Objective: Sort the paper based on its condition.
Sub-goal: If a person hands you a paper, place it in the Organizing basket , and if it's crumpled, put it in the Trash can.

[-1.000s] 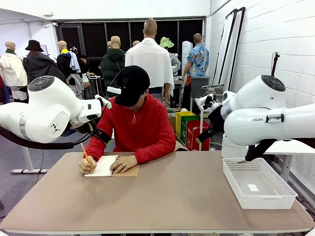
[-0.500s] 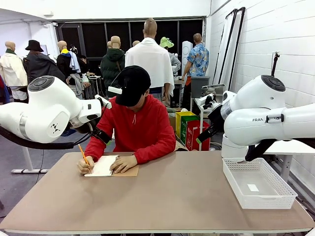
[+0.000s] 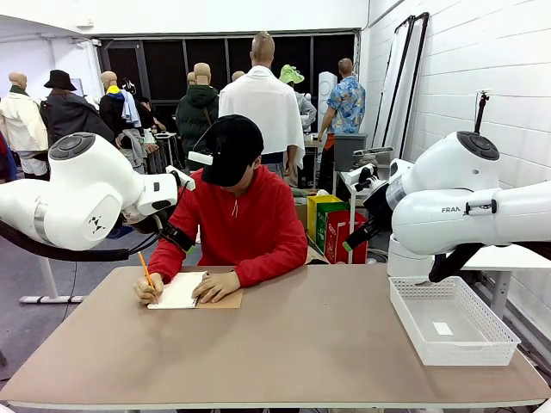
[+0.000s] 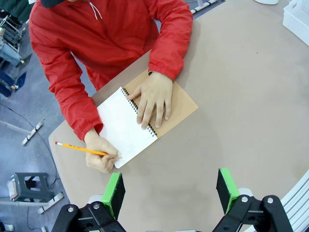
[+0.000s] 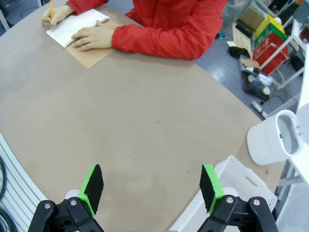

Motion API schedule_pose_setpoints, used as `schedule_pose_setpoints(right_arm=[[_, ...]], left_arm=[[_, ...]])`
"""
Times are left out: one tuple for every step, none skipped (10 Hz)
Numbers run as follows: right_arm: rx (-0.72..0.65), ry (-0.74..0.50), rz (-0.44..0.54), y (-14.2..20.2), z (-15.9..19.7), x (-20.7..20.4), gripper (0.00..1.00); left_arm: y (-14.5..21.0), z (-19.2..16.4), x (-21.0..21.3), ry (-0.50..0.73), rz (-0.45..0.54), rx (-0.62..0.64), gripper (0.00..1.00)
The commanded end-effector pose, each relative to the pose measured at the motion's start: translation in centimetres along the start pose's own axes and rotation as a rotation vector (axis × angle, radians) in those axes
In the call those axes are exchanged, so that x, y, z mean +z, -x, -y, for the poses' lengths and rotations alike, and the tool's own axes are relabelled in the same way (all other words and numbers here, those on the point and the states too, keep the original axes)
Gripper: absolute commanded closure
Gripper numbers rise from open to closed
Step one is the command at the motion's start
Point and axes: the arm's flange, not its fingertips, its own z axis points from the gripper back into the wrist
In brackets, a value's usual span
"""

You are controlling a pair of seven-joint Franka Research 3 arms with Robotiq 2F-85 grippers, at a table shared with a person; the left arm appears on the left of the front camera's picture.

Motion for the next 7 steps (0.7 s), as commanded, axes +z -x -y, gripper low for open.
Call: schedule_pose_setpoints(right_arm=[[-0.001,0.0,0.0,0.02,0.08,0.0,0.0],[-0.001,0.0,0.0,0.02,0.08,0.0,0.0],[-0.001,0.0,0.0,0.02,0.08,0.0,0.0],[-0.001,0.0,0.0,0.02,0.08,0.0,0.0],[-0.001,0.0,0.0,0.02,0.08,0.0,0.0],[-0.001,0.0,0.0,0.02,0.08,0.0,0.0],[-0.001,0.0,0.0,0.02,0.08,0.0,0.0]], left_arm=[[0.03,0.02,0.0,0.001,-0.003,-0.005,0.0],[0.03,0.02,0.0,0.001,-0.003,-0.005,0.0],[0.03,0.02,0.0,0.001,-0.003,-0.005,0.0],[0.03,0.02,0.0,0.001,-0.003,-0.005,0.0],[0.03,0.02,0.0,0.001,-0.003,-0.005,0.0],[0.03,0.02,0.0,0.001,-0.003,-0.005,0.0],[0.03,0.02,0.0,0.001,-0.003,-0.005,0.0]])
